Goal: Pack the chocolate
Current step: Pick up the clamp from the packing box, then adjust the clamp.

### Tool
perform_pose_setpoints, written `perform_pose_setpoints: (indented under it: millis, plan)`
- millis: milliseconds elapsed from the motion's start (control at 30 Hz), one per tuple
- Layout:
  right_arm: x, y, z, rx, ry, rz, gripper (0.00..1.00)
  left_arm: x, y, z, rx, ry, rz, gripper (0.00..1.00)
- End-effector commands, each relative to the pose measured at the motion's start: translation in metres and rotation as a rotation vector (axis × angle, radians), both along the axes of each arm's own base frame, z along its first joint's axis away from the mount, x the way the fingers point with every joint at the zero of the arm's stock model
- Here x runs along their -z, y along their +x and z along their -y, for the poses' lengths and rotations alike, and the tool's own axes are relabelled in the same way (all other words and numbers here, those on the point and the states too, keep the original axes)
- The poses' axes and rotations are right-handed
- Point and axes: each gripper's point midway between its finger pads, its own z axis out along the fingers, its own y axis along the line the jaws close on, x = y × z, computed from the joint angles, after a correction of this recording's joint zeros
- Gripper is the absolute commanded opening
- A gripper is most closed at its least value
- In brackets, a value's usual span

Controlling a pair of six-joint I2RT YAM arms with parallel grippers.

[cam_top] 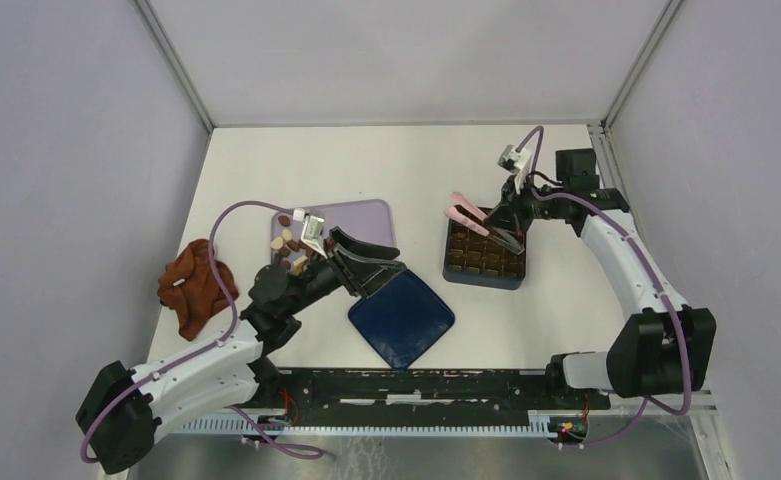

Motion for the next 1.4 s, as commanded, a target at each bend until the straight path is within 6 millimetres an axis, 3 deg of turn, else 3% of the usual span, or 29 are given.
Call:
perform_pose_setpoints:
  millis: [0,200,333,633,967,1000,1067,1133,1167,1267,1367]
  plan:
    - [-0.091,-0.026,-0.048,-0.119,0.409,-0.038,0.0,-0.052,-0.009,0.0,0.042,-0.168,0.124,0.71]
    - [-0.142,-0.045,-0.07,-0.147,0.673,-0.124,0.0,-0.078,0.012,0.021,0.003,-0.207,0.147,0.68]
    - [-0.159,-0.059,-0.081,-0.174,0.734,-0.167,0.0,-0.091,0.025,0.037,-0.007,-0.221,0.152,0.67]
    - [-0.155,-0.069,-0.097,-0.206,0.735,-0.195,0.0,-0.097,0.053,0.07,-0.023,-0.183,0.105,0.56]
    - [-0.143,-0.066,-0.102,-0.195,0.692,-0.185,0.0,-0.107,0.054,0.086,0.017,-0.195,0.118,0.45]
    - [-0.142,-0.067,-0.103,-0.2,0.689,-0.182,0.0,-0.106,0.055,0.087,0.016,-0.19,0.116,0.4]
    - [-0.141,-0.068,-0.103,-0.203,0.683,-0.174,0.0,-0.106,0.057,0.089,0.017,-0.186,0.118,0.2]
    - [-0.14,-0.067,-0.102,-0.198,0.674,-0.167,0.0,-0.11,0.053,0.088,0.028,-0.195,0.145,0.05]
    - [-0.138,-0.066,-0.102,-0.194,0.666,-0.161,0.0,-0.112,0.049,0.088,0.041,-0.199,0.166,0.02]
    - [-0.127,-0.058,-0.101,-0.144,0.645,-0.187,0.0,-0.12,0.034,0.087,0.09,-0.2,0.261,0.02]
    - [-0.104,-0.045,-0.099,-0.057,0.629,-0.261,0.0,-0.128,0.018,0.087,0.153,-0.199,0.359,0.02]
